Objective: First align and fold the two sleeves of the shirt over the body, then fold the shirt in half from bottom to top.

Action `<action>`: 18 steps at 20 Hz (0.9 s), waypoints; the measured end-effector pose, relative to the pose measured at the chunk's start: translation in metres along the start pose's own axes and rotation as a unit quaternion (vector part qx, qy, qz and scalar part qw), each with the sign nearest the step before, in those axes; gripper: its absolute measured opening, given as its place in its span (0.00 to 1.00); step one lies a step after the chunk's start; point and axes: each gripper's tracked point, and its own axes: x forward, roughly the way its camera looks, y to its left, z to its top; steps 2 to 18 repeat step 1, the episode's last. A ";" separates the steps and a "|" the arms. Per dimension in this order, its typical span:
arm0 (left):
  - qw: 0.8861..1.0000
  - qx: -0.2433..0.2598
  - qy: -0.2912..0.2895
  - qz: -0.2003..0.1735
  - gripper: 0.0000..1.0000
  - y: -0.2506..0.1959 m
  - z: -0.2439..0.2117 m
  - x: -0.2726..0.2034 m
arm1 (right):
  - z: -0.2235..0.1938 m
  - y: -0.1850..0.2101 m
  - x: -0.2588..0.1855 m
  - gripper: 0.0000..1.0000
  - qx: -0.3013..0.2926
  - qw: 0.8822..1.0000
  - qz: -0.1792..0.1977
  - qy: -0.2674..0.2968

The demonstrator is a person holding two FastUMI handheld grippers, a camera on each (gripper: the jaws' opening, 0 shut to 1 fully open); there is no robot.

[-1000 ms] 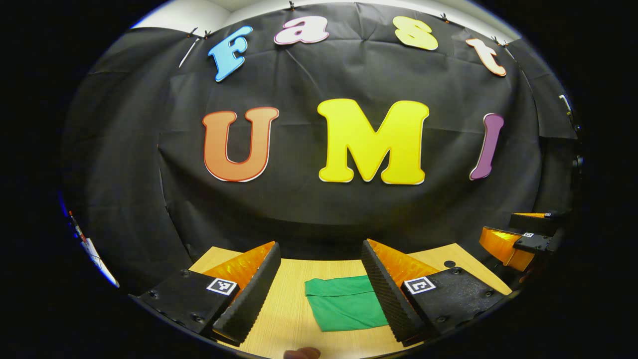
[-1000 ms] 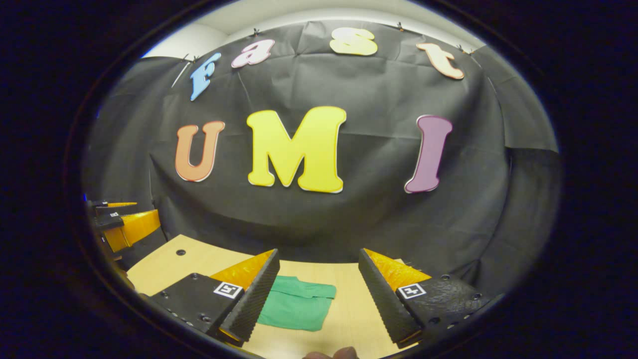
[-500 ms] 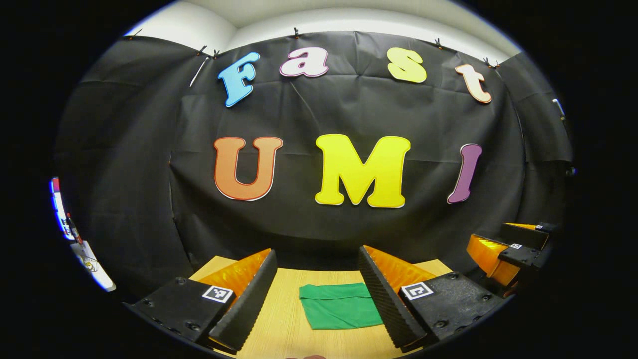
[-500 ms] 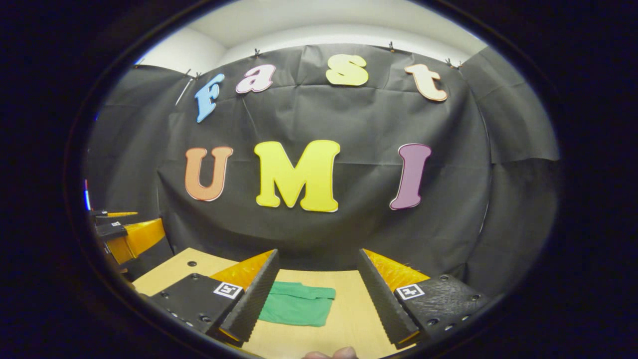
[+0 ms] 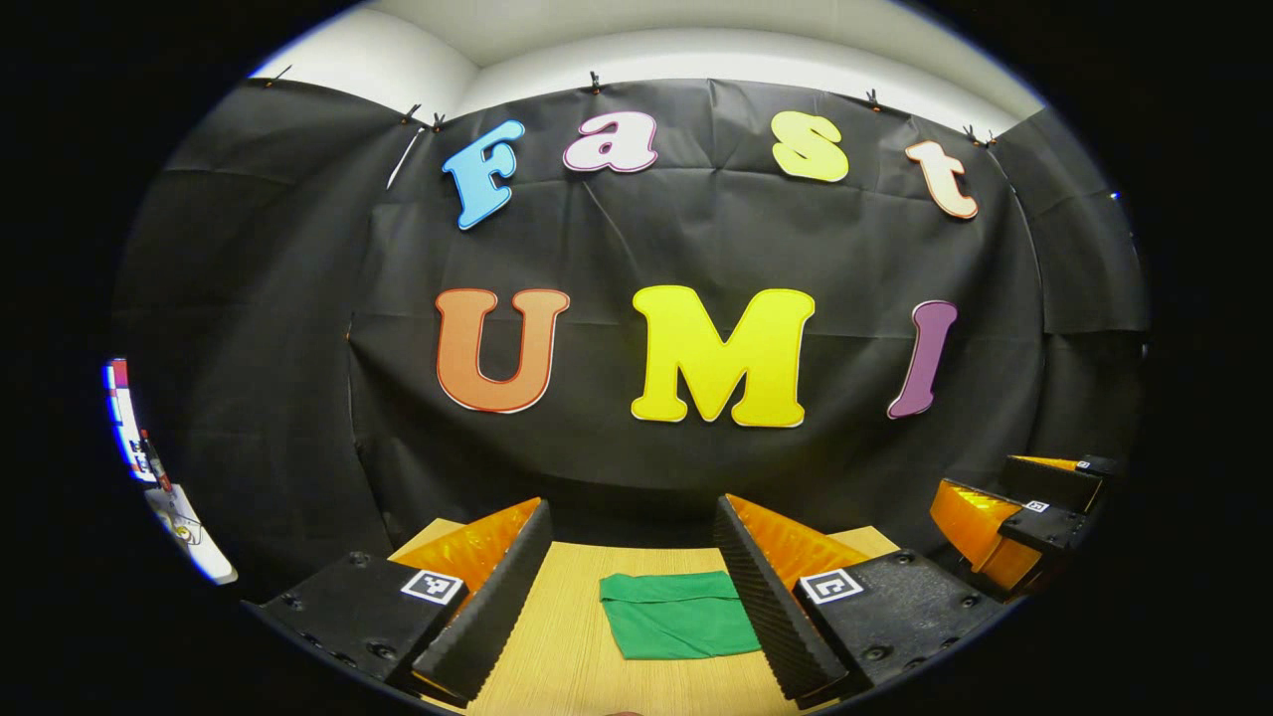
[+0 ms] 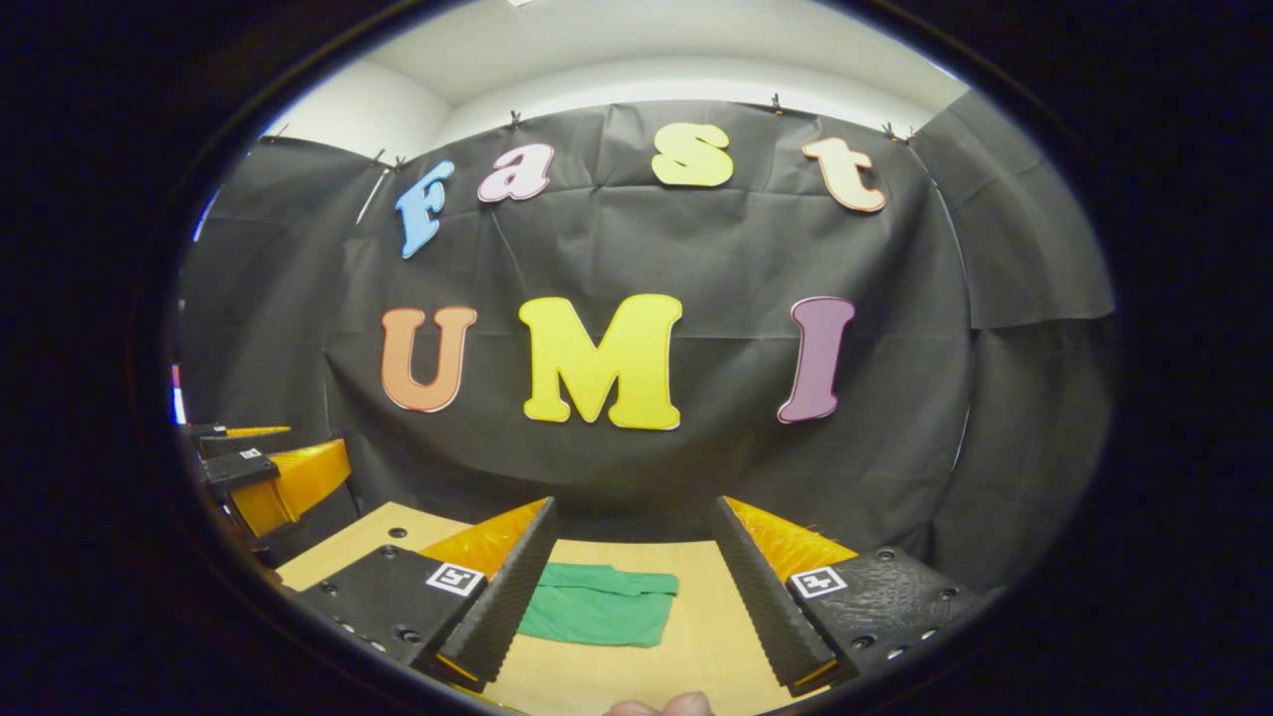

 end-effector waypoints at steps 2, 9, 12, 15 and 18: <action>1.000 -0.001 0.001 -0.001 1.00 -0.002 0.000 0.000 | -0.001 0.000 0.000 0.96 -0.002 1.000 0.002 0.000; 1.000 -0.001 0.001 -0.001 1.00 -0.002 0.000 0.000 | -0.001 0.000 0.000 0.96 -0.002 1.000 0.002 0.000; 1.000 -0.001 0.001 -0.001 1.00 -0.002 0.000 0.000 | -0.001 0.000 0.000 0.96 -0.002 1.000 0.002 0.000; 1.000 -0.001 0.001 -0.001 1.00 -0.002 0.000 0.000 | -0.001 0.000 0.000 0.96 -0.002 1.000 0.002 0.000; 1.000 -0.001 0.001 -0.001 1.00 -0.002 0.000 0.000 | -0.001 0.000 0.000 0.96 -0.002 1.000 0.002 0.000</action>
